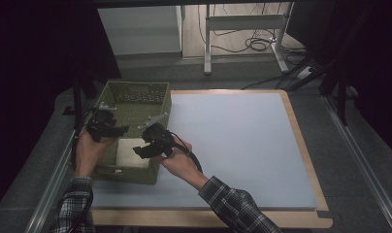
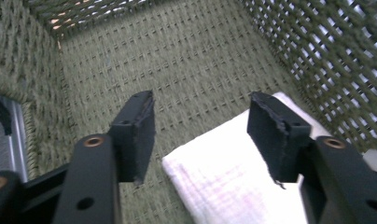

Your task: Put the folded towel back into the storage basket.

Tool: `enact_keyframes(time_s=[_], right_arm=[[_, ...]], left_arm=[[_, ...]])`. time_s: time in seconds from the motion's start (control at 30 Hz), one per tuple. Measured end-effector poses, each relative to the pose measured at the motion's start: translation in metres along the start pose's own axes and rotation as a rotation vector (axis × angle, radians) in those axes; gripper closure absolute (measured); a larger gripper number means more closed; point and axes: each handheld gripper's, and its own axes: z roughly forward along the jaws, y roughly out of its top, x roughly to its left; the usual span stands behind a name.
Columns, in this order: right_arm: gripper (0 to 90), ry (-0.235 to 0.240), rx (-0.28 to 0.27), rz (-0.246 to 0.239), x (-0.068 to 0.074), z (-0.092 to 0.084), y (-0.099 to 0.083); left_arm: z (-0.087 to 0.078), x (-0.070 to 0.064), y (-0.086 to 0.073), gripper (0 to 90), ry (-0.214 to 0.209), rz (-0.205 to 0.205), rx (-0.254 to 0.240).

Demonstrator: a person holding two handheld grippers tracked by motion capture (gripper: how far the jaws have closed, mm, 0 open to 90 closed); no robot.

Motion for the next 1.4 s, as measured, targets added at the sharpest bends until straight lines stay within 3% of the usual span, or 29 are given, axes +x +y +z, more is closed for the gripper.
enact_keyframes(time_s=[0.17,0.4,0.63,1.0,1.4], right_arm=[[35.6,-0.004,-0.005,-0.021,-0.005,-0.007,-0.002],[30.4,-0.016,-0.020,-0.023,-0.015,-0.020,-0.007],[26.3,-0.034,-0.012,-0.041,-0.024,-0.031,-0.015],[22.5,-0.050,-0.012,-0.041,-0.041,-0.051,-0.036],[18.5,-0.060,0.022,-0.063,-0.051,-0.064,-0.062]], left_arm=[[0.002,-0.004,0.003,32.8,-0.016,-0.007,-0.010],[0.005,-0.009,0.007,26.6,-0.070,-0.031,-0.024],[0.009,-0.016,0.010,21.2,-0.092,-0.024,-0.009],[0.011,-0.027,0.021,15.4,-0.142,-0.049,-0.009],[0.010,-0.039,0.032,10.5,-0.192,-0.065,-0.030]])
